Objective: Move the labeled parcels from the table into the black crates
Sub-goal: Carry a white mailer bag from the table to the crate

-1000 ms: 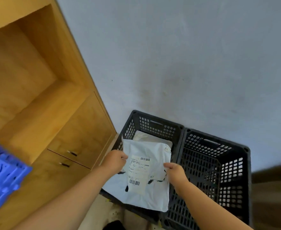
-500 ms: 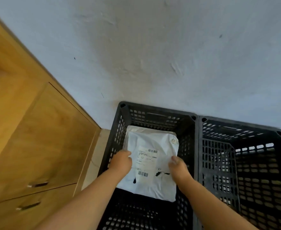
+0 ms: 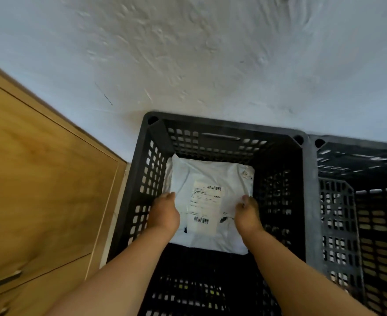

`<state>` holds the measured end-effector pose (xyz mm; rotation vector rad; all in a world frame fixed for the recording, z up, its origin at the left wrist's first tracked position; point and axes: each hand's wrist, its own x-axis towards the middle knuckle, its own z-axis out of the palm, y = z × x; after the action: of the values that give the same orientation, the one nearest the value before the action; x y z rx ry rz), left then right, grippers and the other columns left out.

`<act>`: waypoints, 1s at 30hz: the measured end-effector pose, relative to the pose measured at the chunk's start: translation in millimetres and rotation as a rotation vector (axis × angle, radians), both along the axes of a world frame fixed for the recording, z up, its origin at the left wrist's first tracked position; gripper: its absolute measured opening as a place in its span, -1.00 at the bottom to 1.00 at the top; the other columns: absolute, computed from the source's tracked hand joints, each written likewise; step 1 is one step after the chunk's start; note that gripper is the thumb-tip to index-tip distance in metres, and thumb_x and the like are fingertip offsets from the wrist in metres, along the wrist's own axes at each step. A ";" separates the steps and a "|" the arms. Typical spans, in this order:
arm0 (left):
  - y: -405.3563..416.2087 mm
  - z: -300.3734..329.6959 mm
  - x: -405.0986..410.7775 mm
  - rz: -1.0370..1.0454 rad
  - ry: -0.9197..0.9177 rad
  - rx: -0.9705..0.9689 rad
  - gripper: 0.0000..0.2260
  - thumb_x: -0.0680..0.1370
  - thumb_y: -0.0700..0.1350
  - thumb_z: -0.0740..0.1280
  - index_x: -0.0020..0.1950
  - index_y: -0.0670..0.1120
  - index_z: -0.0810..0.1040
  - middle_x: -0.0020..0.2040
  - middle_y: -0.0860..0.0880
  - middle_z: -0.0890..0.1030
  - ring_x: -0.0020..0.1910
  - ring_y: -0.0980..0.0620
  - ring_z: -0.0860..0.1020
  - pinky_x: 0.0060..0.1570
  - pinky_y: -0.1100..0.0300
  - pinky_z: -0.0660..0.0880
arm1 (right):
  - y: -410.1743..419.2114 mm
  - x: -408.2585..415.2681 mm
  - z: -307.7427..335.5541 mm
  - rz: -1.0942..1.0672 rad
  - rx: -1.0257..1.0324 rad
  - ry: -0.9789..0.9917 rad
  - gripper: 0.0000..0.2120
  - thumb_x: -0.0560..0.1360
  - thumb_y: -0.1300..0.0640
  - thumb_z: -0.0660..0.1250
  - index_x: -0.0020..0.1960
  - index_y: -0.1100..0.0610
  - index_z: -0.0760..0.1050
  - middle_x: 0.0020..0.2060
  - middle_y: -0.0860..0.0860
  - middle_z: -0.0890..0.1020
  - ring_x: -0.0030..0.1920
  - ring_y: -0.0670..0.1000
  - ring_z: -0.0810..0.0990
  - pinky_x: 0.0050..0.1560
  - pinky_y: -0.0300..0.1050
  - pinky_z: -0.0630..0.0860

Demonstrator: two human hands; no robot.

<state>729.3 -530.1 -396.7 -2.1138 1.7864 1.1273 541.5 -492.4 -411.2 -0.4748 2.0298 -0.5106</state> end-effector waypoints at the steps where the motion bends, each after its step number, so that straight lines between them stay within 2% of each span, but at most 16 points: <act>1: -0.4 -4.4 -0.2 -0.022 -0.002 0.001 -0.54 0.60 -0.32 0.06 0.51 -0.13 0.20 0.51 -0.08 0.19 0.47 -0.06 0.19 0.45 0.13 0.17 | 0.1 0.4 -5.0 0.025 -0.005 0.037 -0.63 0.61 0.28 0.06 0.40 0.31 0.25 0.37 0.14 0.33 0.35 0.17 0.34 0.44 0.05 0.23; 4: 0.0 -17.1 -0.9 -0.050 0.001 0.047 -0.52 0.60 -0.29 0.08 0.53 -0.12 0.14 0.53 -0.08 0.13 0.48 -0.05 0.17 0.45 0.14 0.15 | 3.7 0.2 -20.2 0.098 0.011 0.157 -0.65 0.60 0.29 0.07 0.35 0.38 0.29 0.39 0.27 0.31 0.37 0.25 0.32 0.44 0.12 0.23; 6: 3.0 -20.6 -2.0 -0.035 0.000 0.052 -0.48 0.59 -0.30 0.10 0.54 -0.09 0.08 0.55 -0.06 0.02 0.51 -0.04 0.07 0.48 0.13 0.10 | 6.2 1.0 -15.8 0.203 0.050 0.274 -0.62 0.61 0.30 0.05 0.41 0.33 0.25 0.44 0.22 0.23 0.41 0.22 0.27 0.46 0.03 0.15; 8: 7.3 -22.2 -3.1 -0.090 -0.044 -0.020 -0.38 0.56 -0.35 0.12 0.56 -0.05 -0.03 0.56 -0.04 -0.17 0.53 -0.03 -0.13 0.49 0.14 -0.01 | 9.4 2.1 -12.7 0.322 0.078 0.349 -0.50 0.62 0.29 0.05 0.53 0.21 0.05 0.52 0.11 0.05 0.50 0.12 0.10 0.47 -0.11 0.02; 10: 11.3 -26.6 -2.9 -0.279 -0.107 -0.119 -0.29 0.54 -0.34 0.16 0.56 0.00 -0.15 0.54 -0.06 -0.30 0.51 -0.03 -0.29 0.48 0.15 -0.14 | 16.1 2.7 -15.2 0.500 0.099 0.403 -0.36 0.57 0.34 0.09 0.55 0.19 -0.14 0.54 0.12 -0.17 0.54 0.10 -0.10 0.50 -0.11 -0.06; 12: 12.3 -32.9 -3.5 -0.430 -0.115 -0.108 -0.22 0.54 -0.29 0.23 0.54 0.06 -0.23 0.52 -0.04 -0.36 0.47 -0.01 -0.37 0.42 0.15 -0.27 | 17.5 2.0 -18.2 0.703 0.160 0.434 -0.21 0.55 0.34 0.14 0.54 0.09 -0.33 0.50 0.09 -0.36 0.52 0.09 -0.28 0.50 -0.11 -0.11; 15: 11.7 -43.3 -7.7 -0.559 -0.144 0.041 -0.14 0.52 -0.22 0.31 0.52 0.08 -0.29 0.50 -0.04 -0.42 0.48 -0.05 -0.37 0.46 0.09 -0.25 | 14.0 2.0 -22.8 0.872 0.239 0.389 0.04 0.48 0.12 0.37 0.48 -0.02 -0.47 0.46 0.09 -0.45 0.50 0.13 -0.37 0.50 -0.04 -0.09; 18: 9.8 -54.0 -11.5 -0.606 -0.191 0.136 -0.07 0.49 -0.19 0.36 0.51 0.06 -0.35 0.48 -0.09 -0.45 0.49 -0.12 -0.36 0.49 -0.01 -0.22 | 10.2 3.2 -29.6 0.944 0.279 0.372 0.18 0.39 0.06 0.47 0.47 -0.01 -0.51 0.44 0.13 -0.47 0.48 0.18 -0.40 0.50 0.04 -0.11; 21: 9.1 -64.8 -11.1 -0.599 -0.222 0.175 -0.05 0.49 -0.22 0.36 0.50 0.08 -0.38 0.48 -0.12 -0.45 0.48 -0.16 -0.35 0.49 -0.07 -0.18 | 10.2 1.7 -40.5 0.977 0.318 0.441 0.17 0.40 0.11 0.47 0.47 0.00 -0.51 0.44 0.17 -0.48 0.47 0.20 -0.41 0.51 0.06 -0.05; 25: 5.8 -65.0 -15.1 -0.617 -0.257 0.195 -0.08 0.48 -0.37 0.27 0.51 0.08 -0.34 0.48 -0.13 -0.44 0.48 -0.17 -0.35 0.49 -0.07 -0.15 | 12.4 1.6 -48.6 1.001 0.331 0.474 0.13 0.44 0.08 0.43 0.45 -0.03 -0.53 0.42 0.16 -0.51 0.47 0.21 -0.42 0.49 0.06 -0.02; 28: -2.5 -59.0 -16.9 -0.597 -0.239 0.247 -0.10 0.47 -0.35 0.28 0.53 0.10 -0.28 0.50 -0.11 -0.39 0.50 -0.16 -0.31 0.49 -0.08 -0.13 | 9.4 -2.0 -43.7 0.981 0.327 0.458 -0.05 0.53 0.19 0.29 0.50 -0.08 -0.44 0.45 0.10 -0.46 0.49 0.17 -0.38 0.50 0.08 0.07; 30: -7.7 -48.0 -15.0 -0.543 -0.215 0.225 -0.13 0.48 -0.33 0.29 0.54 0.11 -0.22 0.53 -0.10 -0.32 0.52 -0.14 -0.23 0.50 -0.07 -0.04 | 5.8 -4.1 -34.2 0.922 0.312 0.411 -0.12 0.56 0.24 0.24 0.51 -0.12 -0.37 0.49 0.06 -0.38 0.51 0.13 -0.32 0.49 0.08 0.13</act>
<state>714.3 -537.9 -444.6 -1.4317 1.8603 0.8666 537.4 -486.6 -445.5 -1.2912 1.9413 0.4912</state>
